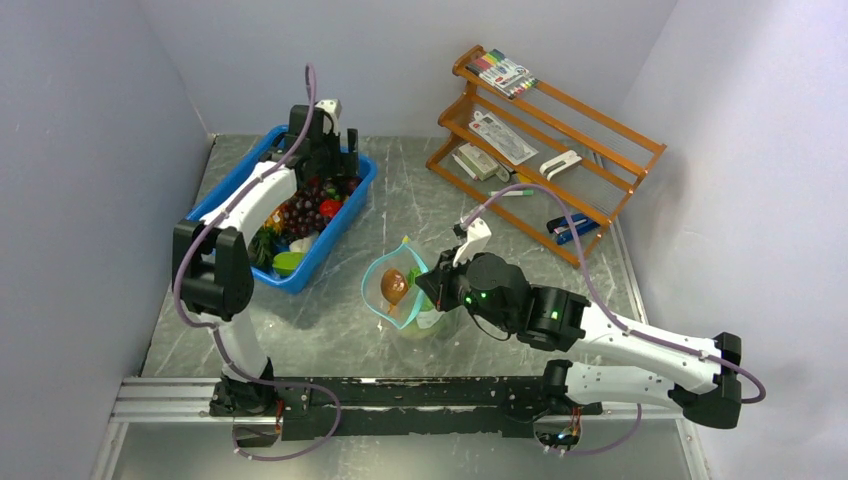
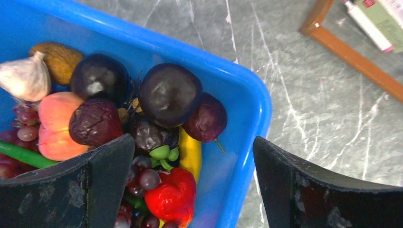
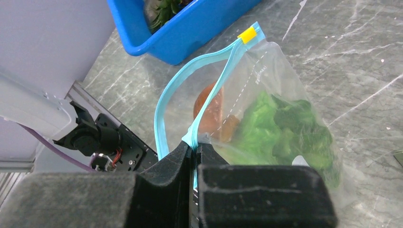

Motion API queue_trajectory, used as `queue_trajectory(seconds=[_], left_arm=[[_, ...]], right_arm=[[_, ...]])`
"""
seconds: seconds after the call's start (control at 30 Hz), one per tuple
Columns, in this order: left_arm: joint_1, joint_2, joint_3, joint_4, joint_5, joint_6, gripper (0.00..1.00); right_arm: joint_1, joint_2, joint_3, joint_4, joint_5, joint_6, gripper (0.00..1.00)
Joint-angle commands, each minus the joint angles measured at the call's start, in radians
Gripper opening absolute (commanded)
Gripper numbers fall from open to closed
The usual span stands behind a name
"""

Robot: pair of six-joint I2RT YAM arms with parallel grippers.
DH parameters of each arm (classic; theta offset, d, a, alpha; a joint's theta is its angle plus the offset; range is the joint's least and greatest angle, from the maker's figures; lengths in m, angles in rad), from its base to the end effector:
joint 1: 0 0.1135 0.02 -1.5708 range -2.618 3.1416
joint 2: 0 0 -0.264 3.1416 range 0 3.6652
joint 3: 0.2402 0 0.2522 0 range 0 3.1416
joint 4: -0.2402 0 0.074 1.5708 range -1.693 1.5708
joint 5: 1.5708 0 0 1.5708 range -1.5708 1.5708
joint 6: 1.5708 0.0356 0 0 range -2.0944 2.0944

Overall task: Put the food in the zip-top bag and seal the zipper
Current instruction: Pick up the fake vegetable from the bin.

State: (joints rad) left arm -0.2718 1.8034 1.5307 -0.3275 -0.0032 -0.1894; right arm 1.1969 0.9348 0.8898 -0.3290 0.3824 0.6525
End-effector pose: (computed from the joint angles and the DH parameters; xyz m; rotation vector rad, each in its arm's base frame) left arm 0.4079 -0.1136 0.3003 0.0881 2.1809 -0.2597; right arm 0.0892 0.1909 0.3357 -0.2832 1.9955 0.8549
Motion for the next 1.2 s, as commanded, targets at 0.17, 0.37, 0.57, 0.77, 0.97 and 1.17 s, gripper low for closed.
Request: queue_trajectory(seconds=[0.17,0.37,0.57,0.77,0.97,1.17], left_arm=[[0.015,0.119,0.074,0.049,-0.028,0.056,0.90],[0.033,0.155,0.080,0.070,-0.033,0.066,0.85],[0.045,0.199,0.088,0.099,-0.009,0.103,0.82],[0.049,0.226,0.103,0.129,0.027,0.108,0.82],[0.049,0.238,0.107,0.139,0.045,0.107,0.75],[0.049,0.249,0.119,0.120,0.070,0.105,0.66]], right_arm=[[-0.003,-0.014,0.032,-0.001,0.039,-0.026,0.00],[-0.003,-0.006,0.031,-0.009,0.068,-0.037,0.00],[-0.004,0.007,0.040,0.015,0.084,-0.082,0.00],[-0.004,0.033,0.052,0.020,0.093,-0.092,0.00],[-0.005,0.051,0.054,0.028,0.093,-0.100,0.00],[-0.005,0.047,0.055,0.035,0.082,-0.097,0.00]])
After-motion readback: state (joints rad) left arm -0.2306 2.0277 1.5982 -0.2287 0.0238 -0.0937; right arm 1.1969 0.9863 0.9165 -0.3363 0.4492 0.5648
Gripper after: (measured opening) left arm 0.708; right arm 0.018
